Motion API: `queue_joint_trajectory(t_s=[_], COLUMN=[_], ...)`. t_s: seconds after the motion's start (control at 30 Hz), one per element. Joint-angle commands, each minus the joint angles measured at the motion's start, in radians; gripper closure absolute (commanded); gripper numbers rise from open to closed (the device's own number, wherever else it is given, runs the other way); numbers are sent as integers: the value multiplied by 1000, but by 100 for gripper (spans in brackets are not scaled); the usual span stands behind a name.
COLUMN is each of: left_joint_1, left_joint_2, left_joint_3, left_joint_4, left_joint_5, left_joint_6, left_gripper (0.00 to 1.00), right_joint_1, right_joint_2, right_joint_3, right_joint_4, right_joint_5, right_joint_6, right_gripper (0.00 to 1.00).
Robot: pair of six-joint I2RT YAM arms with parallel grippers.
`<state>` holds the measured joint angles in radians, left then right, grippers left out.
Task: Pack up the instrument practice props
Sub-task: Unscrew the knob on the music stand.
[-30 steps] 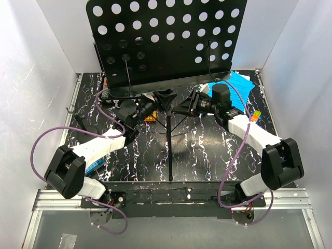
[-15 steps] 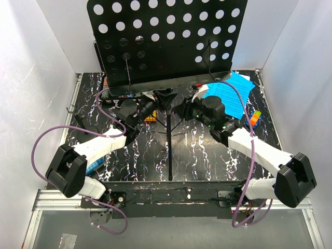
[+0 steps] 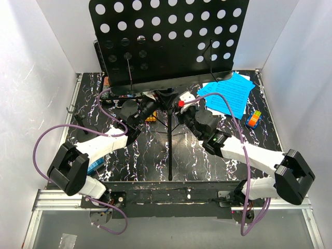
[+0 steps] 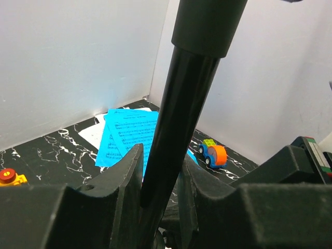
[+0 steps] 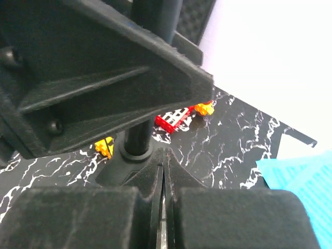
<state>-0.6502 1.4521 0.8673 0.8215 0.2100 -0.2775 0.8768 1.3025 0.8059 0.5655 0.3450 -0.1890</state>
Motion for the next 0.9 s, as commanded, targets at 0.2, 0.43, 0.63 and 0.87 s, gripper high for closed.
queue_joint_trajectory(t_s=[0.2, 0.43, 0.63, 0.87], left_joint_1=[-55, -55, -55, -60], left_joint_2=[42, 39, 28, 27], left_joint_3=[-37, -25, -24, -27], left_joint_4=[-226, -240, -252, -246], left_joint_5=[115, 123, 124, 123], left_joint_6=[-140, -137, -135, -137], left_gripper=[100, 100, 100, 100], right_joint_1=[-6, -195, -358, -395], right_joint_2=[-196, -125, -54, -3], right_joint_3=[96, 188, 171, 124], right_joint_4=[-525, -690, -575, -357], right_joint_5=[25, -433, -757, -896], right_joint_6=[462, 739, 896, 1046], right_gripper=[30, 21, 34, 34])
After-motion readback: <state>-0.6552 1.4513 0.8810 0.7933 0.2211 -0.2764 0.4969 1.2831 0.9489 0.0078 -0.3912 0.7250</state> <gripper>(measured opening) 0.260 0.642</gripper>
